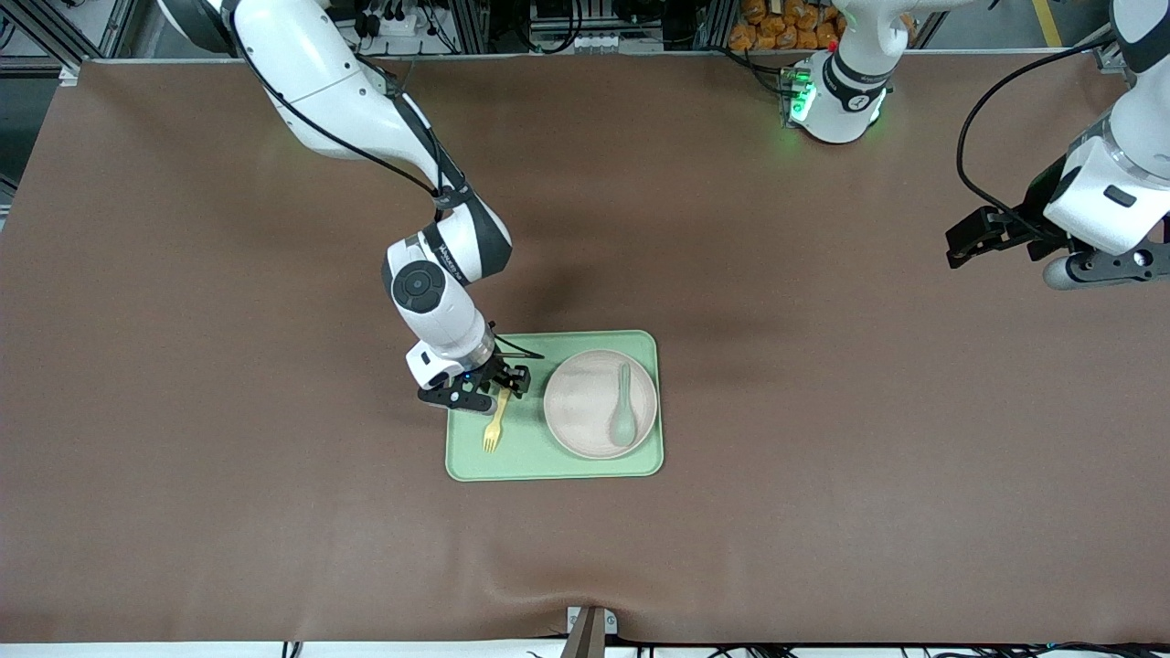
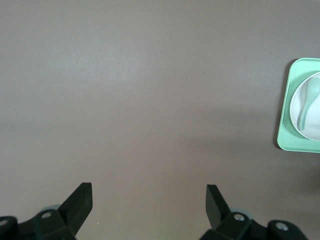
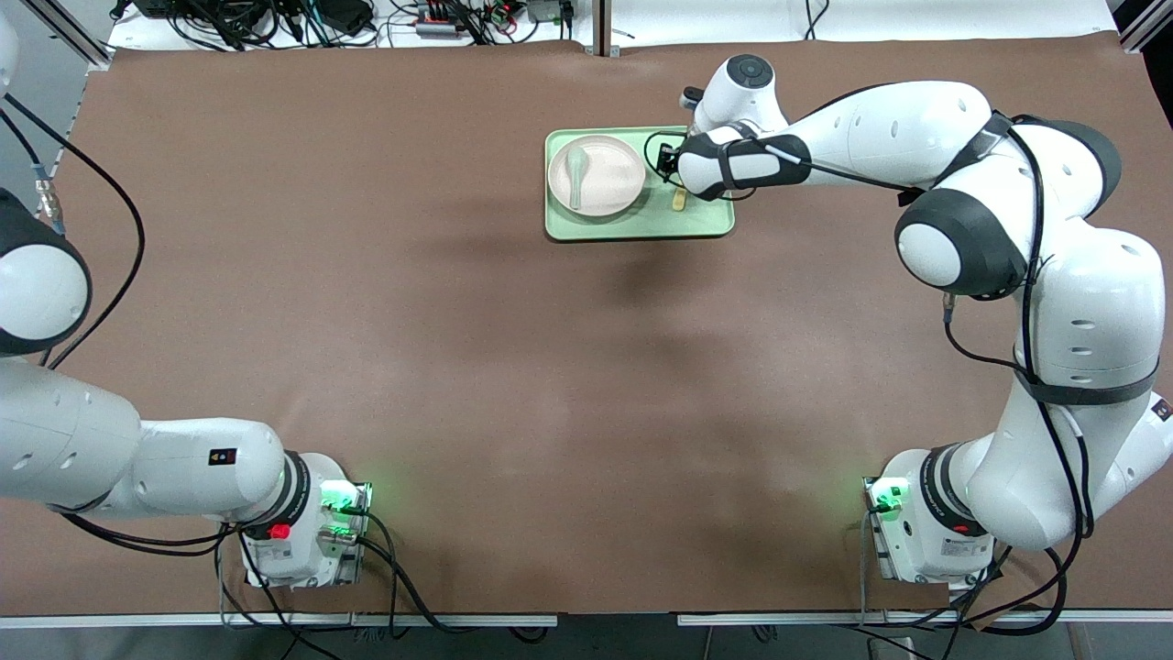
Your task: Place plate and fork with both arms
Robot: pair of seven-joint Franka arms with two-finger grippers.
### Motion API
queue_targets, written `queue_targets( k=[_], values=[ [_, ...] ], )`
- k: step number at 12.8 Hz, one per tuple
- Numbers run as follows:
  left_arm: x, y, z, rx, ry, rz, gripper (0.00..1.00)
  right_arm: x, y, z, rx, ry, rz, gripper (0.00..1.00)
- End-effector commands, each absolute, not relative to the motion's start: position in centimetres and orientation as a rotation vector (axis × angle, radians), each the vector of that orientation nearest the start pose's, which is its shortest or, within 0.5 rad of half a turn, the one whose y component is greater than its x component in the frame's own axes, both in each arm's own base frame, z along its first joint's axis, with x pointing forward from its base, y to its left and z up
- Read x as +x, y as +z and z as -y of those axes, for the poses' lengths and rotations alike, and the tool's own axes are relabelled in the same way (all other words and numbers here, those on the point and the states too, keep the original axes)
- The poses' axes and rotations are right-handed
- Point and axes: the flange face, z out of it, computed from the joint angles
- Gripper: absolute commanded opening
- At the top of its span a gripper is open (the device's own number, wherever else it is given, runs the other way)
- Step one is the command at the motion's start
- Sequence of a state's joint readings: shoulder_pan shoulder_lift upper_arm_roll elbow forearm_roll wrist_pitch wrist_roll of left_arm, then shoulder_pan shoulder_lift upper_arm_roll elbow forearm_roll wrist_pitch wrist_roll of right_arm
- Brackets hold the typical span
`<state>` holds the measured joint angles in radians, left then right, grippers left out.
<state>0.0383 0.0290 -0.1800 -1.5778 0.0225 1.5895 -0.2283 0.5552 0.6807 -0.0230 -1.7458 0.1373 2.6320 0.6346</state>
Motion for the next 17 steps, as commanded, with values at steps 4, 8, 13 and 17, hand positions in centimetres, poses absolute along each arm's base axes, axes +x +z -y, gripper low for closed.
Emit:
queue_targets(
  k=[4, 8, 13, 17],
  values=[
    [55.3, 61.3, 7.5, -3.103, -0.006, 0.141, 1.00, 65.5, 28.6, -28.8, -3.009, -0.104, -0.147, 1.00],
    [55.3, 61.4, 7.5, -3.103, -0.008, 0.141, 1.00, 70.0, 32.5, -19.0, -3.018, -0.143, 0.026, 1.00],
    [55.3, 61.4, 7.5, -3.103, -0.008, 0.139, 1.00, 69.9, 36.8, -10.3, -3.034, -0.041, 0.013, 1.00],
    [55.4, 61.3, 7.7, -3.104, -0.008, 0.134, 1.00, 68.3, 41.9, -7.3, -3.070, 0.026, 0.011, 1.00]
  ],
)
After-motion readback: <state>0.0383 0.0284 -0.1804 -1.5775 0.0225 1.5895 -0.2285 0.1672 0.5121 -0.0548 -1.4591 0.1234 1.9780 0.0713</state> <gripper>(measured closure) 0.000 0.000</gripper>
